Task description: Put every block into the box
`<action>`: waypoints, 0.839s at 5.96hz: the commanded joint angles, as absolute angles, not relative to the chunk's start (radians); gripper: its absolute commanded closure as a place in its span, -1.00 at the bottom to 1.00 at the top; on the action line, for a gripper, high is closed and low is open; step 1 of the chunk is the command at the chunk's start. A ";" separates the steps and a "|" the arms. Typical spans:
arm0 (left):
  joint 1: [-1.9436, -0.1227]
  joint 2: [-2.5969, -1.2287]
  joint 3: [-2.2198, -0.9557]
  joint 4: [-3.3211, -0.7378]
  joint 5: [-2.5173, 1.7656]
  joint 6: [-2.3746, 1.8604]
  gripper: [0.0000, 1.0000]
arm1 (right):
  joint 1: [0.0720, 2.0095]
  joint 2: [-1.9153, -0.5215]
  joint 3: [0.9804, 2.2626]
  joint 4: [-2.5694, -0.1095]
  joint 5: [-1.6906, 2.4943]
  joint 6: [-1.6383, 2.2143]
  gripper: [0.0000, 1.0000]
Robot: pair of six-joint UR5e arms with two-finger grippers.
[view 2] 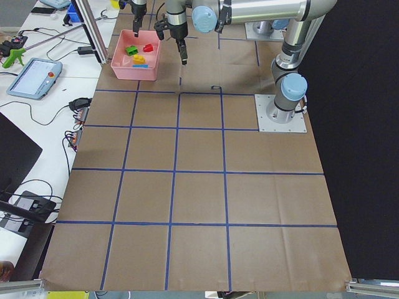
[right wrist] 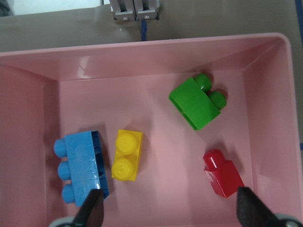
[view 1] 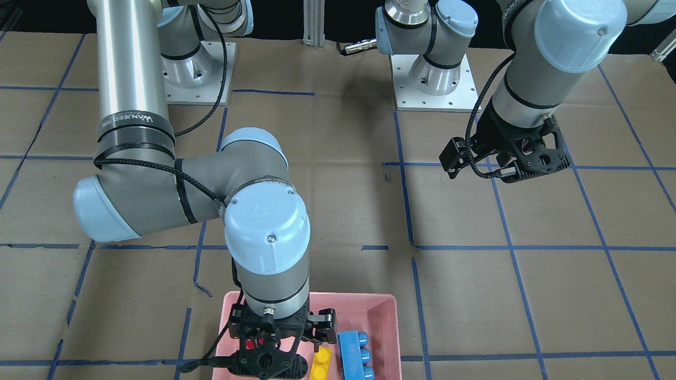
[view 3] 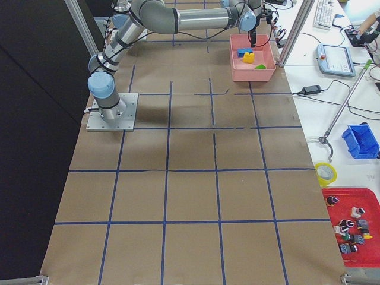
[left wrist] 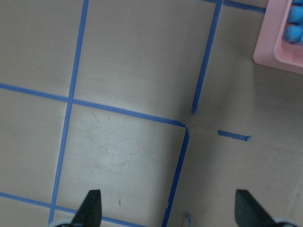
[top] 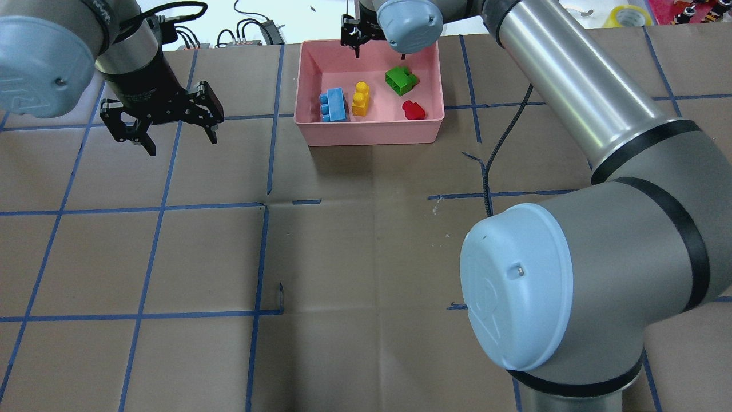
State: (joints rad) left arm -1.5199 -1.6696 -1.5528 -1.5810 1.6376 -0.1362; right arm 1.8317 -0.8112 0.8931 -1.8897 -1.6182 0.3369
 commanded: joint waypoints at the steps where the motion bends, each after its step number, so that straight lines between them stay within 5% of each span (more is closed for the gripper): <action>1: -1.528 -1.620 -1.551 -1.597 1.619 0.036 -1.00 | 1.751 -0.965 1.022 -1.852 -1.606 0.272 -1.00; 5: -1.586 -1.548 -1.552 -1.628 1.683 -0.033 -1.00 | 1.533 -1.430 1.591 -1.929 -1.614 0.090 -1.00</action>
